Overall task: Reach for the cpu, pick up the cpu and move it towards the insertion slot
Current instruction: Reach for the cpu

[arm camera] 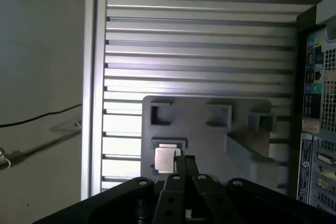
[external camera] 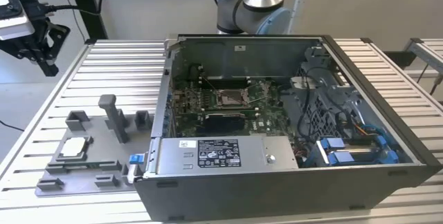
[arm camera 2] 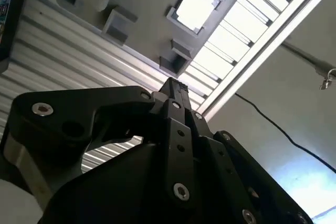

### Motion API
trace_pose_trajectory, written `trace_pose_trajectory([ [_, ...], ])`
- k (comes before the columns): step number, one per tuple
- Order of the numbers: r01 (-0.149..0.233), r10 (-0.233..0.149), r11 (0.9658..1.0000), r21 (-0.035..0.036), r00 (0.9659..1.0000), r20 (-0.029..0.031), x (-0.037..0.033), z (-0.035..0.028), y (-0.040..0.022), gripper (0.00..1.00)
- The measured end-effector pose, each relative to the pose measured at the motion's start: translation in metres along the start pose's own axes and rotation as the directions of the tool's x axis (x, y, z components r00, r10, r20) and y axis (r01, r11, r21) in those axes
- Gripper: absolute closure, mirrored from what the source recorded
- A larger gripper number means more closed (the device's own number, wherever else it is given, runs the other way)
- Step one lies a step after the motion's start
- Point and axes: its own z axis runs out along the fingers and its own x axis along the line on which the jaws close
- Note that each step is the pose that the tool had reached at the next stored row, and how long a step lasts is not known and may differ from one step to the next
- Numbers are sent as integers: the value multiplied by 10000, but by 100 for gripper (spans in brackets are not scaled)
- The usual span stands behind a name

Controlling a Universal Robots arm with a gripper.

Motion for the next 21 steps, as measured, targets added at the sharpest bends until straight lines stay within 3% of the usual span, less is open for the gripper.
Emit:
trace_pose_trajectory([
  [5, 0, 0, 10000, 0, 10000, 1, 77, 17, -85, 100],
  [9, 1, -1, 10000, -1, 10000, 0, 94, 32, -137, 100],
  [19, 0, 0, 10000, -3, 10000, -2, 95, 37, -145, 100],
  [20, 0, 0, 10000, -3, 10000, -2, 95, 37, -146, 0],
  [21, 0, 0, 10000, -3, 10000, -2, 95, 37, -145, 0],
])
